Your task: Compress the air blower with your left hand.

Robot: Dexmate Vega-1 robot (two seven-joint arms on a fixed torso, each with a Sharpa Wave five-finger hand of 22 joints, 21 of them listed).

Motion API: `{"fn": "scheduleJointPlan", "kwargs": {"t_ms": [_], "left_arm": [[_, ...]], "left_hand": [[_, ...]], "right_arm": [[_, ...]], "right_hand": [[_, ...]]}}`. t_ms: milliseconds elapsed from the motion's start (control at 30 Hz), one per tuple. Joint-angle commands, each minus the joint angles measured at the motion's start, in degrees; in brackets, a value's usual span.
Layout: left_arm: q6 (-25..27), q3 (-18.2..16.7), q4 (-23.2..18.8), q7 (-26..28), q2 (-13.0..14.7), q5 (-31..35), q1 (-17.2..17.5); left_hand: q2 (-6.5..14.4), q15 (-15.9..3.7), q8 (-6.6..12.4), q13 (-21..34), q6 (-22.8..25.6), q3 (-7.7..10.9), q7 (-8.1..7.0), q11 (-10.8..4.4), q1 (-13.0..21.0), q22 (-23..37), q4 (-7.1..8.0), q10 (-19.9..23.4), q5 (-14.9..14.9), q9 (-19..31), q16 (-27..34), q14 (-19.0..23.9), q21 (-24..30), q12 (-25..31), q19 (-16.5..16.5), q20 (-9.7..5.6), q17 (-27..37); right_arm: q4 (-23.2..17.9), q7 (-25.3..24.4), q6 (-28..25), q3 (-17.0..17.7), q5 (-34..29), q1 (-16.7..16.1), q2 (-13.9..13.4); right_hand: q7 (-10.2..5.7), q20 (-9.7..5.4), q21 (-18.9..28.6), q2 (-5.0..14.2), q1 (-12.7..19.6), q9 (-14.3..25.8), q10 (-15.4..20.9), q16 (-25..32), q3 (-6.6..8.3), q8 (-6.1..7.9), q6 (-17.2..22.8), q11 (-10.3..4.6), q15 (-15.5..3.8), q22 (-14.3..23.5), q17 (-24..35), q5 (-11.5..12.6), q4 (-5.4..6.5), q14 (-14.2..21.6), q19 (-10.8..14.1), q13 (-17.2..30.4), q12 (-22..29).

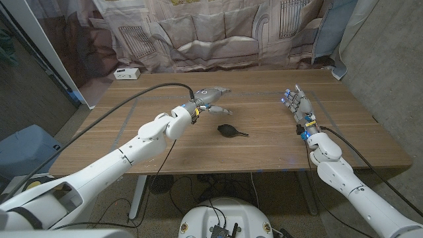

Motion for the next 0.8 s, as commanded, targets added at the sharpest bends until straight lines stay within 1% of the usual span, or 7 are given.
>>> {"fn": "scheduleJointPlan", "kwargs": {"t_ms": [33, 167, 267, 367, 567, 633, 800], "left_arm": [[2.49, -2.25, -0.46, 4.08, -2.47, -8.96, 2.12], [3.89, -2.70, -1.45, 5.58, -3.15, -11.02, 3.20], [3.98, -3.49, -2.11, 6.35, -3.53, -14.01, 4.27], [4.42, -4.38, -2.66, 7.48, -4.01, -16.87, 5.55], [5.40, -6.21, -4.48, 9.19, -3.42, -21.08, 7.82], [4.73, -6.86, -4.39, 10.14, -3.12, -22.35, 8.40], [1.76, -8.62, -3.30, 11.61, -2.39, -26.49, 9.48]], "left_hand": [[0.16, 0.23, 0.47, 0.01, 0.94, -0.34, 0.07, 0.26, -1.08, 0.13, 0.22, 0.88, 0.51, 0.04, 0.37, 0.79, 0.39, 0.24, 0.22, -0.58, 0.17], [0.49, 0.22, 0.60, -0.15, 1.72, -0.46, 0.16, 0.28, -1.85, 0.13, 0.62, 1.35, 0.47, 0.02, 0.47, 1.28, 0.36, 0.36, 0.22, -0.52, 0.23], [1.26, 0.27, 0.72, -0.29, 2.44, -0.52, 0.31, 0.64, -2.95, 0.16, 1.32, 1.92, 0.41, 0.02, 0.53, 1.57, 0.33, 0.53, 0.19, -0.53, 0.34], [1.64, 0.48, 0.78, -0.37, 2.85, -0.59, 0.46, 0.79, -3.58, 0.17, 1.71, 2.13, 0.36, 0.02, 0.62, 1.89, 0.31, 0.57, 0.17, -0.47, 0.39], [2.10, 0.71, 0.79, -0.50, 3.32, -0.71, 0.69, 1.14, -4.48, 0.18, 2.23, 2.50, 0.29, 0.01, 0.65, 2.16, 0.30, 0.65, 0.16, -0.39, 0.43], [2.32, 0.80, 0.78, -0.58, 3.55, -0.78, 0.78, 1.45, -4.96, 0.19, 2.50, 2.72, 0.25, 0.00, 0.66, 2.33, 0.29, 0.69, 0.16, -0.29, 0.44], [2.63, 1.04, 0.78, -0.70, 3.95, -0.89, 0.86, 1.52, -5.67, 0.20, 2.89, 2.95, 0.16, -0.01, 0.68, 2.60, 0.26, 0.71, 0.09, -0.14, 0.45]], "right_arm": [[1.65, 4.40, 1.21, 0.46, 1.36, 0.80, -1.10], [2.60, 6.30, 1.61, 0.51, 1.79, 1.34, -1.45], [2.93, 7.24, 1.45, 0.67, 2.58, 1.59, -1.46], [3.40, 8.49, 1.59, 0.59, 2.70, 2.02, -1.74], [3.19, 9.69, 0.32, -0.01, 2.06, 2.84, -2.97], [3.27, 9.74, 0.19, -0.20, 1.94, 3.14, -2.86], [3.11, 8.01, 0.91, -0.64, 0.34, 3.62, -2.25]], "right_hand": [[0.23, -0.49, 0.44, 0.68, 0.21, 0.28, 0.33, 0.13, -0.21, -0.05, 0.56, 0.07, -0.06, 0.18, 0.13, -0.05, 0.02, 0.27, 0.21, 0.18, 0.17], [0.23, -0.48, 0.44, 0.65, 0.20, 0.28, 0.41, 0.13, -0.23, -0.03, 0.62, 0.17, -0.03, 0.18, 0.13, -0.06, 0.02, 0.29, 0.24, 0.18, 0.20], [0.20, -0.49, 0.44, 0.63, 0.19, 0.28, 0.45, 0.13, -0.24, 0.01, 0.74, 0.01, -0.08, 0.18, 0.13, -0.06, 0.02, 0.29, 0.23, 0.18, 0.21], [0.23, -0.47, 0.43, 0.62, 0.17, 0.28, 0.45, 0.13, -0.26, 0.04, 0.82, 0.05, -0.17, 0.18, 0.14, -0.06, 0.03, 0.30, 0.23, 0.18, 0.21], [0.21, -0.50, 0.42, 0.60, 0.15, 0.28, 0.49, 0.15, -0.28, 0.07, 0.92, 0.05, -0.09, 0.17, 0.14, -0.06, 0.03, 0.36, 0.24, 0.18, 0.22], [0.20, -0.51, 0.41, 0.59, 0.14, 0.28, 0.48, 0.15, -0.29, 0.07, 0.91, 0.11, -0.06, 0.17, 0.14, -0.06, 0.03, 0.37, 0.23, 0.18, 0.21], [0.12, -0.56, 0.42, 0.52, 0.10, 0.28, 0.52, 0.14, -0.34, 0.05, 0.89, 0.09, -0.14, 0.17, 0.14, -0.06, 0.04, 0.35, 0.27, 0.18, 0.22]]}}
